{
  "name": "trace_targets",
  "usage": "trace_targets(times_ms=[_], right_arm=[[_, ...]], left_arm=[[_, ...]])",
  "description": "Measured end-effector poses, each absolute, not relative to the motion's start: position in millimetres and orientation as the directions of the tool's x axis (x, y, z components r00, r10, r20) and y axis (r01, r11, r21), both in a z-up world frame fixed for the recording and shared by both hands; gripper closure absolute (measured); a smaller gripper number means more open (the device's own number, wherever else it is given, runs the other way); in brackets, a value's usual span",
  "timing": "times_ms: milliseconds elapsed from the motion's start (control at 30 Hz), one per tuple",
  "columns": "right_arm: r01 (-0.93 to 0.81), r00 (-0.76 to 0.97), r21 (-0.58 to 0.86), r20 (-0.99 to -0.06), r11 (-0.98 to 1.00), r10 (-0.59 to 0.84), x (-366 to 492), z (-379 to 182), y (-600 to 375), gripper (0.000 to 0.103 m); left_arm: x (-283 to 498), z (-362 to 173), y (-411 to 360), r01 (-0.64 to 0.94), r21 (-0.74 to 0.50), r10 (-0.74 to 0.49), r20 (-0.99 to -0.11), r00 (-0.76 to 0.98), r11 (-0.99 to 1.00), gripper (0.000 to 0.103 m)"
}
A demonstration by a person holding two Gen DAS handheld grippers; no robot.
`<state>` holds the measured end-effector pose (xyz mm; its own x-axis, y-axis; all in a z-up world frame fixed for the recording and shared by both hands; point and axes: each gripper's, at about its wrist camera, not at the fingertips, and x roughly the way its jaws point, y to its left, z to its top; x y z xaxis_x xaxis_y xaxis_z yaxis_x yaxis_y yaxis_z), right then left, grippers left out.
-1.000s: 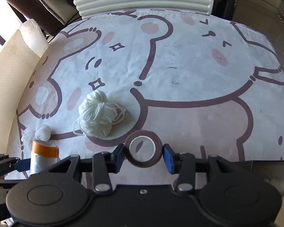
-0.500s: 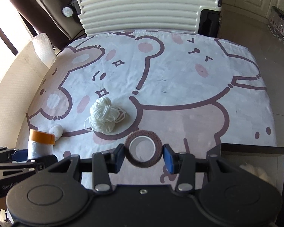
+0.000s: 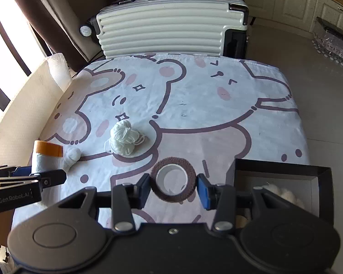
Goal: Organize objects
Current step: 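Lift the bottle and tape roll and carry both toward the black box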
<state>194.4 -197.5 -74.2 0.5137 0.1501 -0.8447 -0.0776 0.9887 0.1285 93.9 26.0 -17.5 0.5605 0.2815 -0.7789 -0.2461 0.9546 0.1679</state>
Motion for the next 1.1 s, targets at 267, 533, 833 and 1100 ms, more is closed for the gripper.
trace_targets(times_ms=[267,533,833,1100], right_arm=[[-0.059,0.552,0.126,-0.823,0.99,0.137,167.2,-55.9,-209.8,0.058],[-0.051,0.585,0.125,-0.8,0.991,0.131,143.2,-42.1,-218.0,0.058],[-0.056,0.618,0.111,-0.777,0.992,0.122,123.9,-29.6,-222.0,0.058],[-0.06,0.639,0.104,-0.76,0.993,0.118,116.9,-22.1,-222.0,0.058]], left_arm=[[77.3,-7.2,4.2,-0.232,0.2,0.301,-0.755,0.582,0.952,0.06],[60.0,3.8,-12.3,-0.229,0.233,0.326,-0.726,0.606,0.945,0.06],[45.9,12.2,-26.2,-0.228,0.251,0.339,-0.701,0.628,0.941,0.06],[40.4,16.8,-29.7,-0.234,0.25,0.342,-0.688,0.64,0.94,0.06]])
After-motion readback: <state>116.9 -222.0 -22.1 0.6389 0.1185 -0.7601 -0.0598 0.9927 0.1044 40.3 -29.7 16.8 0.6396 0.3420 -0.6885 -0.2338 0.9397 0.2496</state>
